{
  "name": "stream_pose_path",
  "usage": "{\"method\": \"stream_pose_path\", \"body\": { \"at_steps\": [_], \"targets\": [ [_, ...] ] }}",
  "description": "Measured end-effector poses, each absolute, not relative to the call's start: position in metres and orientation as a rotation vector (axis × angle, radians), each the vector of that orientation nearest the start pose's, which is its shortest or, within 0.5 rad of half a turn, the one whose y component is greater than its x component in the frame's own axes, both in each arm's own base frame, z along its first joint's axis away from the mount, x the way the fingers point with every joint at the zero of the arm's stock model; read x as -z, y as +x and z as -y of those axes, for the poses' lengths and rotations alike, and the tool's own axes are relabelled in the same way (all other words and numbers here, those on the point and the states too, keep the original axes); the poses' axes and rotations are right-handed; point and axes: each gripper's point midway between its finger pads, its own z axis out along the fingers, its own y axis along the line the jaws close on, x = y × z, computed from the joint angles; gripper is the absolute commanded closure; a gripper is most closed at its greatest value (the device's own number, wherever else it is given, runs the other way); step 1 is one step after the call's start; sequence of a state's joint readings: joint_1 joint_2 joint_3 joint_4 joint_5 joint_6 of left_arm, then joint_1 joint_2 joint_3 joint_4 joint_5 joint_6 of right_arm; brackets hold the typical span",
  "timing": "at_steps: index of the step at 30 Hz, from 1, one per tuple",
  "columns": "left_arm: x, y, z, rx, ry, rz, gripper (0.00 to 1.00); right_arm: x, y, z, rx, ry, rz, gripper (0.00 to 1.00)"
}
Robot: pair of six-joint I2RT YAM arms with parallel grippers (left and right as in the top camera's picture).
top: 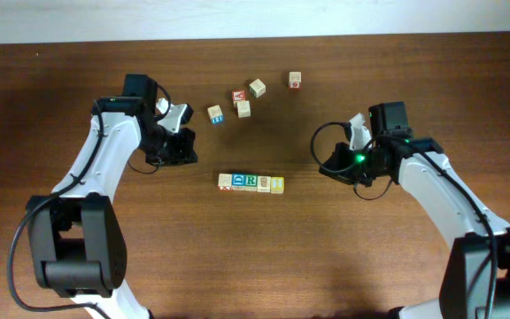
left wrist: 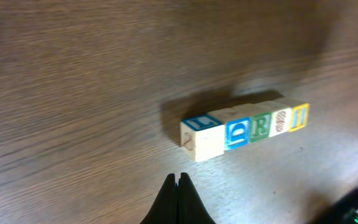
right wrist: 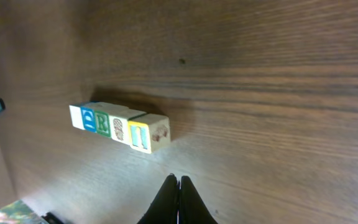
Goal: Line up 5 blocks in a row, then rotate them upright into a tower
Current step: 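Raise the right arm and bring both grippers to either end of the row, then lower both grippers and squeeze the row from both ends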
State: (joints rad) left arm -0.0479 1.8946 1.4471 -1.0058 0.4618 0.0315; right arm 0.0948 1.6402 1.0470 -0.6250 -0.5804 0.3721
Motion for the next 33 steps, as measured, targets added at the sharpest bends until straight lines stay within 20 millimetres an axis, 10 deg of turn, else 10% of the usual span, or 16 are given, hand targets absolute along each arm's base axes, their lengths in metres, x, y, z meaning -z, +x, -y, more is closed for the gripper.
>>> {"method": "stream_pose_path", "body": {
  "at_steps": [33],
  "targets": [
    [-0.023,0.348,0.119,0.96,0.273,-3.008,1.0,-0.035,0.342,-0.176,-1.098,0.28,-2.872,0.96]
  ]
}}
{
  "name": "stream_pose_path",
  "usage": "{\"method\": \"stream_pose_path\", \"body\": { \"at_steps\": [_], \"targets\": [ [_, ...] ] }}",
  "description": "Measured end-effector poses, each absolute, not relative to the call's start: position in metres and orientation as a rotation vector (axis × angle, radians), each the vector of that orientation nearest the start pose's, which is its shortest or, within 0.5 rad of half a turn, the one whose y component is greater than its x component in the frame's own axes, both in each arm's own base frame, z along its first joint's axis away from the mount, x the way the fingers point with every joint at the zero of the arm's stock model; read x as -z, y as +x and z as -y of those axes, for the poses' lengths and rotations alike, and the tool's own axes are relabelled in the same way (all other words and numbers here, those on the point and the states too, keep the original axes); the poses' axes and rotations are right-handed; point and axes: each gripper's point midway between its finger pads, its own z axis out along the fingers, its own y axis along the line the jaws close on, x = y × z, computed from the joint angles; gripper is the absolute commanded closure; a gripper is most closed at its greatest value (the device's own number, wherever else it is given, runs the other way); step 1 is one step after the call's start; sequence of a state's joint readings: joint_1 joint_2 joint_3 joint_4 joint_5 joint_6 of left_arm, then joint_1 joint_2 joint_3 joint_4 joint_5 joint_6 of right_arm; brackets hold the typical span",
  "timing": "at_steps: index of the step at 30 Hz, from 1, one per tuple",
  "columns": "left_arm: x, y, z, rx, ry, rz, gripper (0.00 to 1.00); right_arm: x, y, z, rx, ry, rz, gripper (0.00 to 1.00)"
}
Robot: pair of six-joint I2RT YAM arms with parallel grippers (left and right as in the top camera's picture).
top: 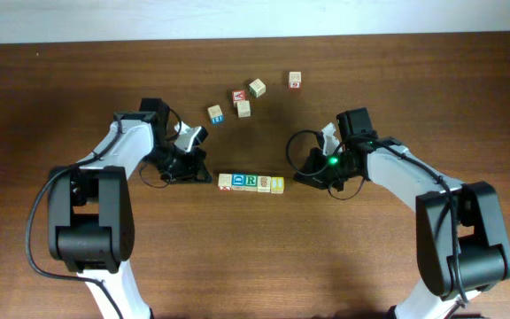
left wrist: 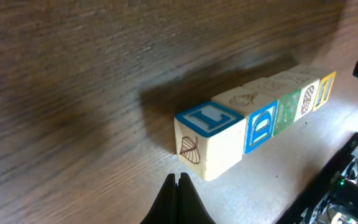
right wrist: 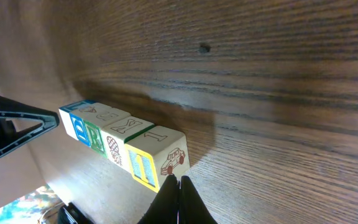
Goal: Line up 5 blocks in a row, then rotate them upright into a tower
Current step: 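Lower both grippers and squeeze the row from both ends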
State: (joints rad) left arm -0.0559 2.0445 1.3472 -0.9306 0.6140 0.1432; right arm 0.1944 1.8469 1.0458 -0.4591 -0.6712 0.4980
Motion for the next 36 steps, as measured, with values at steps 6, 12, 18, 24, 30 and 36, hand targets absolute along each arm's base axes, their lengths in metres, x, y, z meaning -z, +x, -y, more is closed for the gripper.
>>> {"method": "stream_pose_path", "body": {
  "at_steps": [6,12,18,24,30,36],
  "targets": [
    [-0.016,0.349,0.122,0.952,0.311,-2.984,1.0,-0.035,0.342,-0.176,-1.098,0.279,-2.872,0.96],
    [-0.016,0.348,0.14,0.946,0.406,-2.96,1.0,-0.035,0.342,-0.176,-1.098,0.279,-2.871,0.96],
    [-0.016,0.346,0.148,0.948,0.44,-2.96,1.0,-0.035,0.342,-0.176,-1.098,0.281,-2.871,0.96],
    [-0.016,0.346,0.148,0.948,0.44,-2.96,1.0,-0.032,0.341,-0.173,-1.071,0.305,-2.885,0.96],
    [-0.016,0.345,0.148,0.949,0.439,-2.961,1.0,-0.017,0.341,-0.173,-1.067,0.343,-2.914,0.96],
    [-0.016,0.345,0.148,0.949,0.438,-2.961,1.0,-0.01,0.339,-0.176,-1.096,0.336,-2.925,0.96]
  ]
}}
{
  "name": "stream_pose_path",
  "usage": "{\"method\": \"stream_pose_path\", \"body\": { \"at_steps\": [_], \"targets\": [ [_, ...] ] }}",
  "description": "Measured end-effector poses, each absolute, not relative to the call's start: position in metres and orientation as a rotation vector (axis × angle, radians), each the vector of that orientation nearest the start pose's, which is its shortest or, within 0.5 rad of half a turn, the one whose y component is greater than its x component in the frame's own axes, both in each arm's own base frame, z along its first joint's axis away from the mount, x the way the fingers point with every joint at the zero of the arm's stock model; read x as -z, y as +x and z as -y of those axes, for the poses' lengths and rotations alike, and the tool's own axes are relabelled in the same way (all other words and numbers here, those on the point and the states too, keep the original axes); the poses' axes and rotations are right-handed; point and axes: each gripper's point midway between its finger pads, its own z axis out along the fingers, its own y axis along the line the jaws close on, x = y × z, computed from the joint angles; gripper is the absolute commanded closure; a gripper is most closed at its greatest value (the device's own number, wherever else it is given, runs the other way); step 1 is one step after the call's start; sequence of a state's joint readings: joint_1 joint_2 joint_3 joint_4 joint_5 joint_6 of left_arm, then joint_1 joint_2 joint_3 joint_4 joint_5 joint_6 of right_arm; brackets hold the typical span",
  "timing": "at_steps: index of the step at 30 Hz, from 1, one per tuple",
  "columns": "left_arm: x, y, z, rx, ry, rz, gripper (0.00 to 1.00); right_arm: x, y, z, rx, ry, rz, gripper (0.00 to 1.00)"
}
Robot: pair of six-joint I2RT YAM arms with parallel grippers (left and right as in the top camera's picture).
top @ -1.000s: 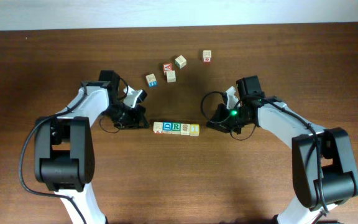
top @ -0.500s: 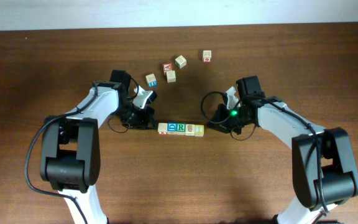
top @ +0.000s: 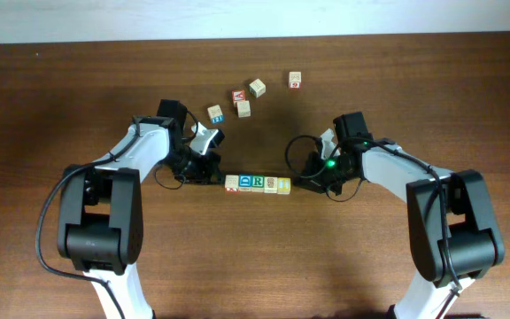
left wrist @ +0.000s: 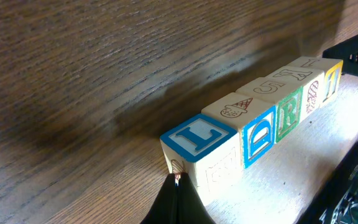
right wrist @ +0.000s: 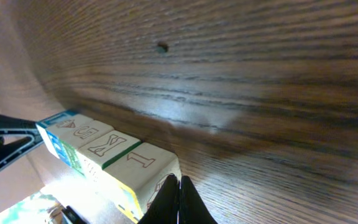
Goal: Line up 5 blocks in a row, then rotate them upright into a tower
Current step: 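Lower both grippers and squeeze the row from both ends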
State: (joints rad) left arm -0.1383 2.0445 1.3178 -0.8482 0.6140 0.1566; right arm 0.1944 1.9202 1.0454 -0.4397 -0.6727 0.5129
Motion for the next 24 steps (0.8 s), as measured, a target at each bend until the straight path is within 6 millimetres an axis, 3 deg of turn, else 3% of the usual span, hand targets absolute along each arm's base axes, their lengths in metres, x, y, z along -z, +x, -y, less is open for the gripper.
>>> {"method": "stream_pose_path", "body": {
  "at_steps": [9,24],
  "targets": [
    [-0.016,0.3444,0.1479,0.95,0.431,-2.967,1.0,-0.0116,0.3362,-0.1835,-1.109,0.235,-2.918,0.96],
    [-0.016,0.3458,0.1481,0.953,0.35,-2.989,1.0,-0.0124,0.3358,-0.1843,-1.118,0.222,-2.915,0.96]
  ]
}}
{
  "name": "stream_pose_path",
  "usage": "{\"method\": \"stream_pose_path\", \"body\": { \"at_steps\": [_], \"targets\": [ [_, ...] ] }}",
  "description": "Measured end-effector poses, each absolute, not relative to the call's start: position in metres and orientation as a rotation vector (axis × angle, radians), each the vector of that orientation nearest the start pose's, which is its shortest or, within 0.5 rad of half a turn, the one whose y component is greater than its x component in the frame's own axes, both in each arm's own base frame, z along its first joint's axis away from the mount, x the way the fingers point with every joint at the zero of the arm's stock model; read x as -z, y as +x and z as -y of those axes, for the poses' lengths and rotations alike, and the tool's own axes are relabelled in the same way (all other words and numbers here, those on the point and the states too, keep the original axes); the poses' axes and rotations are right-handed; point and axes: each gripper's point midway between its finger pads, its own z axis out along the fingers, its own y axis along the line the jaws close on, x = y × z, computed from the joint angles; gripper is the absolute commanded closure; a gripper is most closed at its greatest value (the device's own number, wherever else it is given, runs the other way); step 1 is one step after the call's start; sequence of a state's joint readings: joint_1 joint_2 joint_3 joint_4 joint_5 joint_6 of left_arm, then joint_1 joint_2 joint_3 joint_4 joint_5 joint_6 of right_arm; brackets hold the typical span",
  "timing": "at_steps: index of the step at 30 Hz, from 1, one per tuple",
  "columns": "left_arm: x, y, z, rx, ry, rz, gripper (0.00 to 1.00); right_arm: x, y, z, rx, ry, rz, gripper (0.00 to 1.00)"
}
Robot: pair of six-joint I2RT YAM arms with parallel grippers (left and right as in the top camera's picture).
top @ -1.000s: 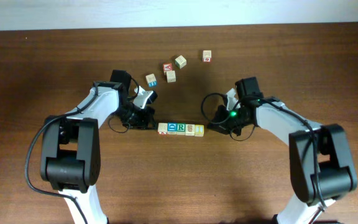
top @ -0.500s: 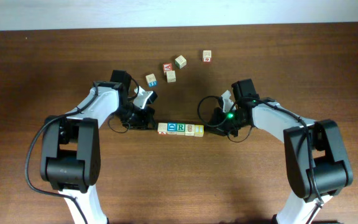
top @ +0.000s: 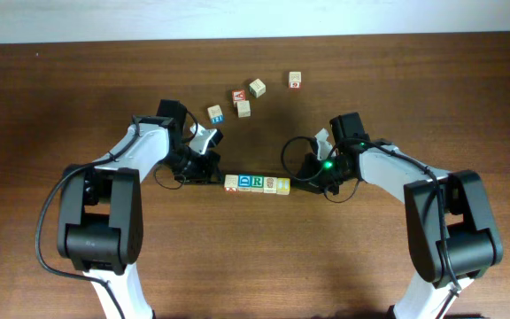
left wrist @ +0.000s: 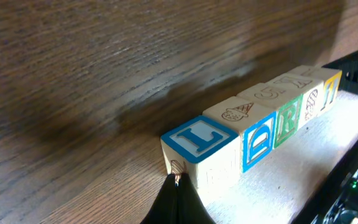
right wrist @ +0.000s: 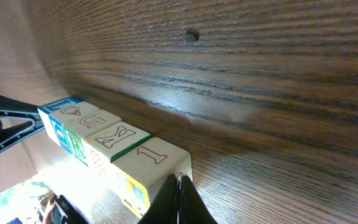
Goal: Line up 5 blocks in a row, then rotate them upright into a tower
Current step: 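Lower both grippers and squeeze the row from both ends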
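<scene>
A row of several lettered wooden blocks (top: 257,184) lies end to end at mid-table. My left gripper (top: 220,179) is shut, its tip against the row's left end. In the left wrist view the shut gripper (left wrist: 176,180) touches the end face of the blue L block (left wrist: 197,140). My right gripper (top: 294,183) is shut too, its tip at the row's right end. The right wrist view shows that gripper (right wrist: 180,180) pressed on the yellow-edged block marked 1 (right wrist: 157,158). Neither gripper holds anything.
Several loose blocks lie farther back: one with blue marks (top: 215,113), a red-marked one (top: 238,96), a plain one (top: 243,108), a tilted one (top: 257,87) and a small one (top: 295,80). Bare brown table (top: 397,257) surrounds the row.
Hardly anything differs. Both shut tips stay against the two ends of the row. The right gripper and the row sit a touch farther left.
Both grippers were shut and well away from the row, one on each side. Then they stood closer to its two ends. By 0.8 s ago each tip touched an end block, the row sitting slightly to the right of before. They remain there now.
</scene>
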State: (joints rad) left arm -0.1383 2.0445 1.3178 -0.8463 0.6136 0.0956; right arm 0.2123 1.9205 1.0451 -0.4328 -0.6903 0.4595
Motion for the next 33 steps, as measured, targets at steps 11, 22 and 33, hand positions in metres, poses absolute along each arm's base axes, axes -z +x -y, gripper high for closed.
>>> {"method": "stream_pose_path", "body": {
  "at_steps": [11,22,33],
  "targets": [
    [-0.0119,0.3461,0.1509,0.892,0.312,-3.021,1.0,-0.0119,0.3357,-0.1837,-1.112,0.225,-2.917,0.96],
    [-0.0115,0.3467,0.1512,0.886,0.277,-3.03,1.0,-0.0117,0.3355,-0.1835,-1.111,0.225,-2.919,0.96],
    [-0.0116,0.3473,0.1514,0.887,0.267,-3.03,1.0,-0.0113,0.337,-0.1836,-1.105,0.187,-2.908,0.96]
  ]
}}
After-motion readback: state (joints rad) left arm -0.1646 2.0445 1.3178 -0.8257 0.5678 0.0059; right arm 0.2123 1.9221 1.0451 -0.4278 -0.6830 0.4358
